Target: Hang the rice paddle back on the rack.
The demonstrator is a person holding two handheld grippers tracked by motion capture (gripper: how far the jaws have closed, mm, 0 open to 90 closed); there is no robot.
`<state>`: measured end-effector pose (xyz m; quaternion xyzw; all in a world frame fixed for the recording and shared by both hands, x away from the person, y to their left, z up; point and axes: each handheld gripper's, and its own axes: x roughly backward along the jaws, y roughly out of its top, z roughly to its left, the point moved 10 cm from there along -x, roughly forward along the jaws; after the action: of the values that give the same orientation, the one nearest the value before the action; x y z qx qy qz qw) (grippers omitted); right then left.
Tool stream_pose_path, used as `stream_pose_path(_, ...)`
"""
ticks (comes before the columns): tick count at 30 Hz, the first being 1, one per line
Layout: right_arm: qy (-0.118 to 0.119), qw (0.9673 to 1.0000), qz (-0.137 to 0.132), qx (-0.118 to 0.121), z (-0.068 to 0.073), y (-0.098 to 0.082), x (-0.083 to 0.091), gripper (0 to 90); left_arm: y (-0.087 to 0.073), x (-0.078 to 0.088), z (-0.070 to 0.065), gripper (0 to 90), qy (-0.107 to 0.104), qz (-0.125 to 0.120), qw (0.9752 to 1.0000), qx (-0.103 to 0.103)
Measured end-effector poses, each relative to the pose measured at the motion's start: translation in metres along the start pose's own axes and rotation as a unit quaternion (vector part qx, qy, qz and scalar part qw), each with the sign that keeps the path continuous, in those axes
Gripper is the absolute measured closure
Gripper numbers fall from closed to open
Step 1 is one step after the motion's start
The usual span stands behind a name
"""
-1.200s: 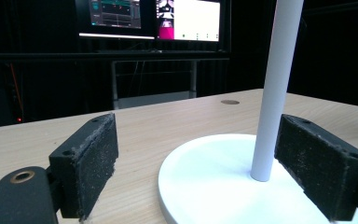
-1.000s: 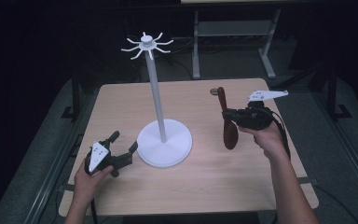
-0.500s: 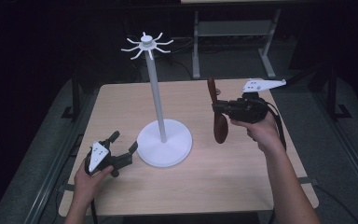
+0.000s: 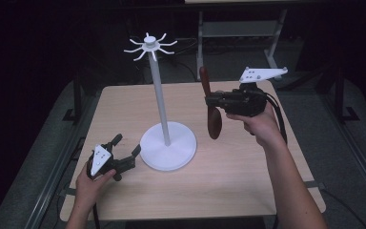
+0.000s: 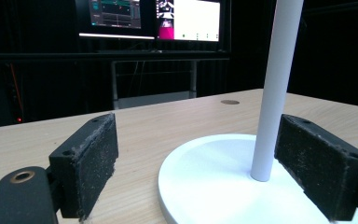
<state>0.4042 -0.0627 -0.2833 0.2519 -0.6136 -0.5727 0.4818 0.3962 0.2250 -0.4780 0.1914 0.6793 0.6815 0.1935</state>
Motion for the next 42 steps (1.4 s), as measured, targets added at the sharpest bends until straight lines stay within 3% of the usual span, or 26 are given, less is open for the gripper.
stream_pose_path(21,0.039,0.9981,-0.031,0.036,0.028,0.054,-0.020,78.1,0.000,0.000,0.000,12.9,0.000,0.000,1.0000,0.000)
stream_pose_path(42,0.049,0.9974,-0.031,0.042,0.031,0.067,-0.040,78.1,-0.001,0.001,0.000,12.9,-0.002,0.004,1.0000,-0.004)
